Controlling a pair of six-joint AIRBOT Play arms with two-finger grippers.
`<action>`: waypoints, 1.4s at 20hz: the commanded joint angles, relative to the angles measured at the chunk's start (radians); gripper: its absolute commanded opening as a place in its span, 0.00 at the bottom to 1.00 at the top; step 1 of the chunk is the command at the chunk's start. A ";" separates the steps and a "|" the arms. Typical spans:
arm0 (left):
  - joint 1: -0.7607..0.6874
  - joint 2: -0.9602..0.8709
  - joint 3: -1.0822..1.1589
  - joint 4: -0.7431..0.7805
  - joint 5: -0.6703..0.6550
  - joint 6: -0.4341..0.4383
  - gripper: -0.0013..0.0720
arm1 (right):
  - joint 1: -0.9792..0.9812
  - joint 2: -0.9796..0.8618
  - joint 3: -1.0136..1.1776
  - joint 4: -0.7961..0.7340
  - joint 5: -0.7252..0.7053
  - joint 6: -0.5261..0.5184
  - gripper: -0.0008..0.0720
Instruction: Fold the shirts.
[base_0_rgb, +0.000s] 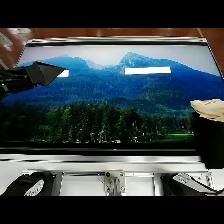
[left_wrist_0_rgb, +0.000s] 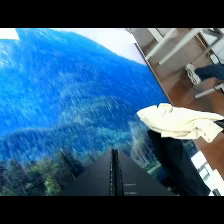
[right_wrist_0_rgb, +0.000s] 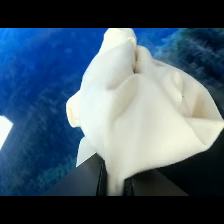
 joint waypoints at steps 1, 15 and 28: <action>-0.032 -0.008 -0.018 0.002 0.007 0.000 0.07 | -0.059 0.001 0.037 -0.005 0.101 0.047 0.10; -0.032 -0.017 -0.028 0.052 0.047 0.000 0.07 | -0.109 0.036 0.137 -0.562 0.579 0.188 0.10; -0.032 -0.017 -0.028 0.052 0.048 0.000 0.07 | -0.109 0.036 -0.146 -0.716 0.296 0.171 0.20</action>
